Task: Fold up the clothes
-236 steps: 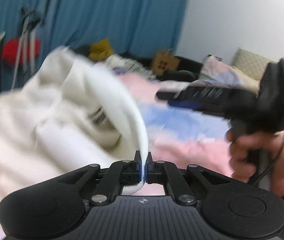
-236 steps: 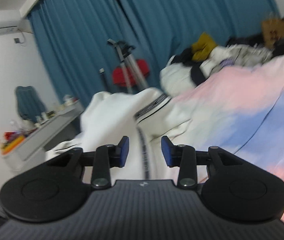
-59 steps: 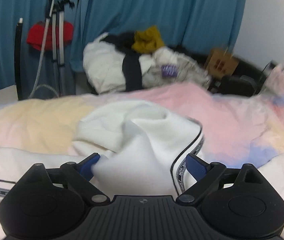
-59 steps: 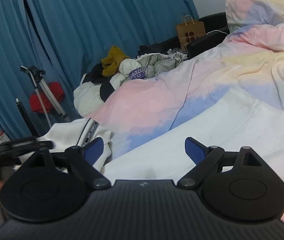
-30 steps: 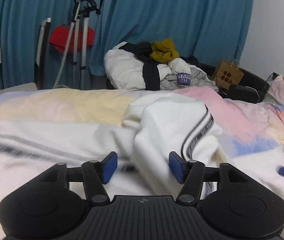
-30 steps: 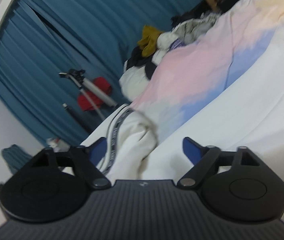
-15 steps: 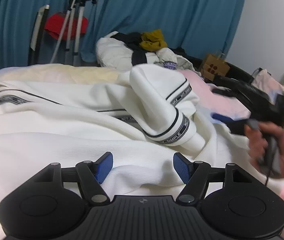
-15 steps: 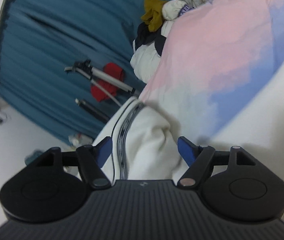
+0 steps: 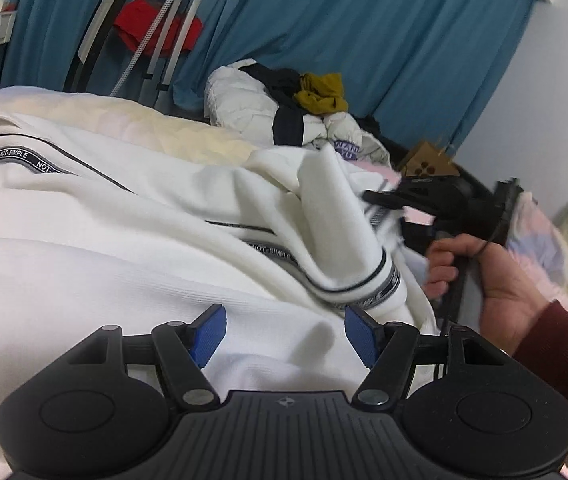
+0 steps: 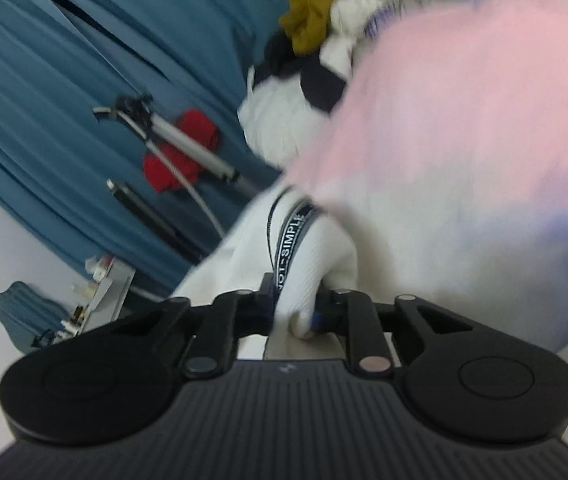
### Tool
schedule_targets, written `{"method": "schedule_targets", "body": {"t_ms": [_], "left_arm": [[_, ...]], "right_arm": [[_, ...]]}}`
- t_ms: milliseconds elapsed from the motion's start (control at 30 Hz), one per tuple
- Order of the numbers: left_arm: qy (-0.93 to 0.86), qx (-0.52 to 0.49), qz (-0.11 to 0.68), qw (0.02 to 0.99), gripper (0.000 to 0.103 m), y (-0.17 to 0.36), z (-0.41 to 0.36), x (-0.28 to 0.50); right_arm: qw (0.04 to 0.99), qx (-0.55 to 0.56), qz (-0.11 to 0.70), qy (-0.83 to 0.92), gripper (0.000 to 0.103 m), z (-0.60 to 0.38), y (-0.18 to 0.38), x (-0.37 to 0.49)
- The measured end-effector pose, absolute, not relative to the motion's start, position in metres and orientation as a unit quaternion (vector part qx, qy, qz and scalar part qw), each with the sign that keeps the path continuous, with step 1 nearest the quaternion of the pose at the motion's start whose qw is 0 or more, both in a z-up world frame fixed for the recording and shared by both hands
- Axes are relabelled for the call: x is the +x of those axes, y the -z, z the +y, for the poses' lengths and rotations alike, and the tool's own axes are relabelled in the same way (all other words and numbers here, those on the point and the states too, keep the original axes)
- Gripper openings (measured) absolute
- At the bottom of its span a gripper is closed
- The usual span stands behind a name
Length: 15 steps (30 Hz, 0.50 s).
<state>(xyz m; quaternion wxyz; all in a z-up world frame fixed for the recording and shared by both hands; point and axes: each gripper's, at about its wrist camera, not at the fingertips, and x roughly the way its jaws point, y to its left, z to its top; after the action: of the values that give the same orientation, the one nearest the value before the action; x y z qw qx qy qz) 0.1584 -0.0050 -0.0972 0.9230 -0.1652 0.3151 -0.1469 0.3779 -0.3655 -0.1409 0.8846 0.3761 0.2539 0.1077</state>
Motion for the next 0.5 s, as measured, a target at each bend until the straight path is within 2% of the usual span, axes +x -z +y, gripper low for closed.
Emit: {"method": "schedule_targets", "body": {"t_ms": [133, 233, 333, 367, 500], "left_arm": [[0.151, -0.171, 0.293, 0.929, 0.067, 0.087, 0.0, 0.149], [0.158, -0.168, 0.279, 0.932, 0.067, 0.08, 0.002, 0.14], [0.163, -0.166, 0.274, 0.933, 0.067, 0.077, 0.002, 0.133], [0.166, -0.166, 0.275, 0.932, 0.067, 0.078, 0.001, 0.132], [0.173, -0.152, 0.277, 0.933, 0.067, 0.087, -0.007, 0.129]], "right_arm": [[0.936, 0.306, 0.155, -0.083, 0.018, -0.375, 0.078, 0.337], [0.972, 0.209, 0.091, -0.052, 0.018, -0.375, 0.033, 0.301], [0.986, 0.12, 0.109, -0.045, 0.019, -0.375, 0.029, 0.281], [0.983, 0.112, 0.139, -0.05, 0.021, -0.377, 0.04, 0.281], [0.955, 0.159, 0.241, -0.067, 0.024, -0.392, 0.102, 0.281]]}}
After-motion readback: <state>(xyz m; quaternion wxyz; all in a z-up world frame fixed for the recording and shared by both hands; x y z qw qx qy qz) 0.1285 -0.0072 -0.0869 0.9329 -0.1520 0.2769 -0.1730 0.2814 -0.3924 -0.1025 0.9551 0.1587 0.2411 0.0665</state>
